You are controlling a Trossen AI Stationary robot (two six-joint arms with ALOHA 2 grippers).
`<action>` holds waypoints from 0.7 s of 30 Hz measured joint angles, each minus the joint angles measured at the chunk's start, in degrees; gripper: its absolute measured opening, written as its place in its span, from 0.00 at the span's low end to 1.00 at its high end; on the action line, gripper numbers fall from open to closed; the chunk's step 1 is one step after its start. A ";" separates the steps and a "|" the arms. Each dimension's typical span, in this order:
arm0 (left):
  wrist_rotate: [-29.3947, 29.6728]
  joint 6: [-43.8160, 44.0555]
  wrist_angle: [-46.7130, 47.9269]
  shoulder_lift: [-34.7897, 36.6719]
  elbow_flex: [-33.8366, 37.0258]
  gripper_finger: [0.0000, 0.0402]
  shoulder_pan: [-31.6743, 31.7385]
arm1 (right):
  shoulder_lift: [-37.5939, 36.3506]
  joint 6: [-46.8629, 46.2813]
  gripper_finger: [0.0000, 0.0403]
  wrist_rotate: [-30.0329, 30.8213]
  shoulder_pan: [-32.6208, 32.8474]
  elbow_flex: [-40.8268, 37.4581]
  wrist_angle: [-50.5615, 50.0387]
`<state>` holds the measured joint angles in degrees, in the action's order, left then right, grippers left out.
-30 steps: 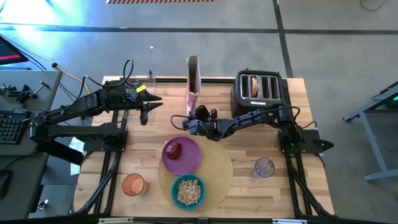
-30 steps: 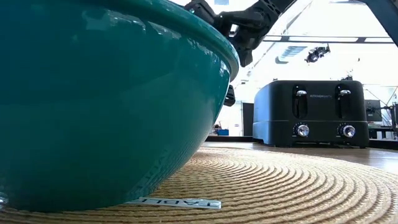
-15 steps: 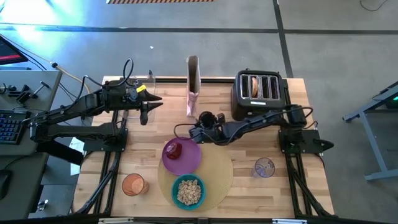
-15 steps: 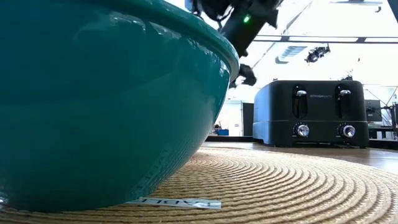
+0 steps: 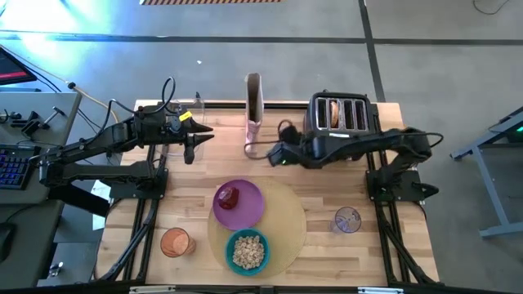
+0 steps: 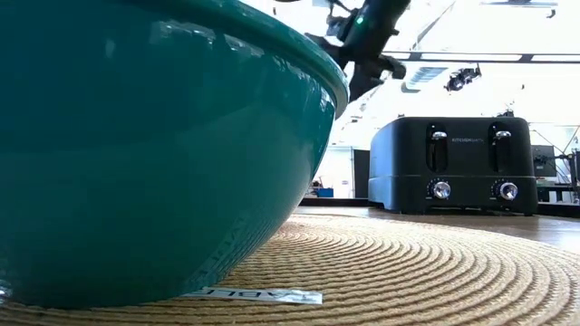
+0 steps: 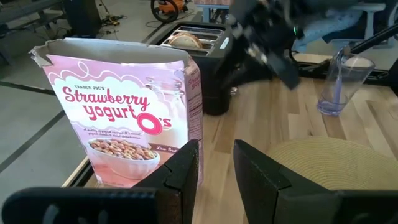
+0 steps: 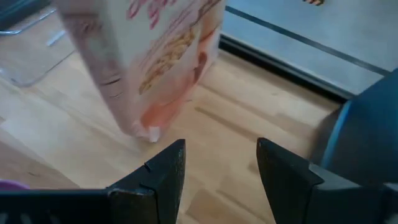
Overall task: Arrange a breakfast setting
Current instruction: Put the brown bagel on the purple plate to the left of the red apple
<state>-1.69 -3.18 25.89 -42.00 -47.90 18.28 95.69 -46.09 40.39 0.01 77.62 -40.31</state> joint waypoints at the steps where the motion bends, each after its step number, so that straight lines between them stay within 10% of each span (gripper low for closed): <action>1: 0.00 0.00 -0.01 0.00 0.00 0.22 0.00 | -1.26 0.59 0.44 -0.42 -0.87 0.00 -1.11; 21: 0.00 0.00 -0.02 0.00 0.00 0.22 0.00 | -14.62 0.62 0.44 -4.94 -20.44 -0.02 -21.91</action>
<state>-1.69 -3.18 25.87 -42.00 -47.90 18.28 81.07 -45.47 35.46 -20.44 77.60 -62.22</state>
